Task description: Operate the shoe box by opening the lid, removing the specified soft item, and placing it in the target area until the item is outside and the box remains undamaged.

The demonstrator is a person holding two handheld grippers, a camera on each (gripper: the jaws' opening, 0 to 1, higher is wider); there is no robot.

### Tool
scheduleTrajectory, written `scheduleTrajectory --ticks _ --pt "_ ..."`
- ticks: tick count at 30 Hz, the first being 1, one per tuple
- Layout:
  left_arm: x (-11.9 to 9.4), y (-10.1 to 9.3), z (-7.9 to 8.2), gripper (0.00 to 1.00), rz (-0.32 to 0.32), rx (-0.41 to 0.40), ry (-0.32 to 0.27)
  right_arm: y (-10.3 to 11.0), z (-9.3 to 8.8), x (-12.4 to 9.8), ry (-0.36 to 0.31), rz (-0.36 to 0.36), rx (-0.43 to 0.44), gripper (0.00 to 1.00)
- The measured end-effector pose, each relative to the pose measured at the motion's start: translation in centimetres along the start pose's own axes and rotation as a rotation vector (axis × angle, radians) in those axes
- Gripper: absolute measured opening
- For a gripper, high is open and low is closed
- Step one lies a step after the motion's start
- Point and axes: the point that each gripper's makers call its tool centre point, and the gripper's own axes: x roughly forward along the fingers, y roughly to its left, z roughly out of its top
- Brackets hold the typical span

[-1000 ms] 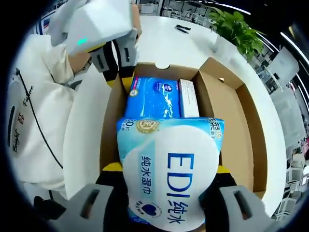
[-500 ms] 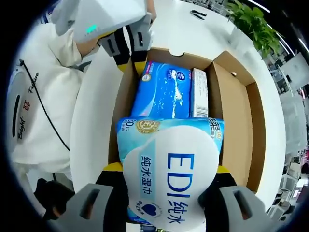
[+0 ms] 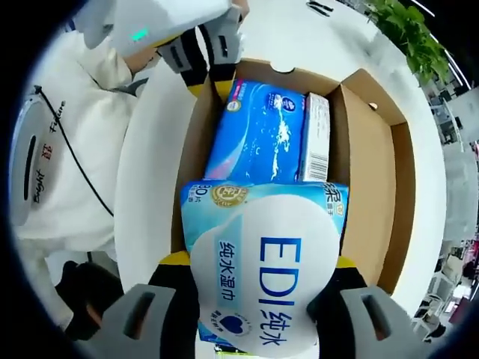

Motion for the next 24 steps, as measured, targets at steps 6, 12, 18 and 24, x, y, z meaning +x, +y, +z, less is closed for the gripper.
scheduleTrajectory --ticks 6,12,18,24 --pt "0.0 0.0 0.0 0.06 -0.001 -0.021 0.009 -0.2 -0.6 -1.2 0.038 -0.007 -0.014 0.61" --pt "0.0 0.0 0.0 0.06 -0.002 -0.023 0.004 -0.3 -1.4 -1.7 0.062 -0.026 -0.029 0.61" --pt "0.2 0.2 0.0 0.05 -0.025 -0.068 0.016 -0.1 -2.1 -2.2 0.087 -0.021 -0.033 0.61" --pt "0.2 0.0 0.0 0.05 -0.023 -0.062 0.012 -0.4 -2.8 -2.5 0.094 -0.047 -0.066 0.61"
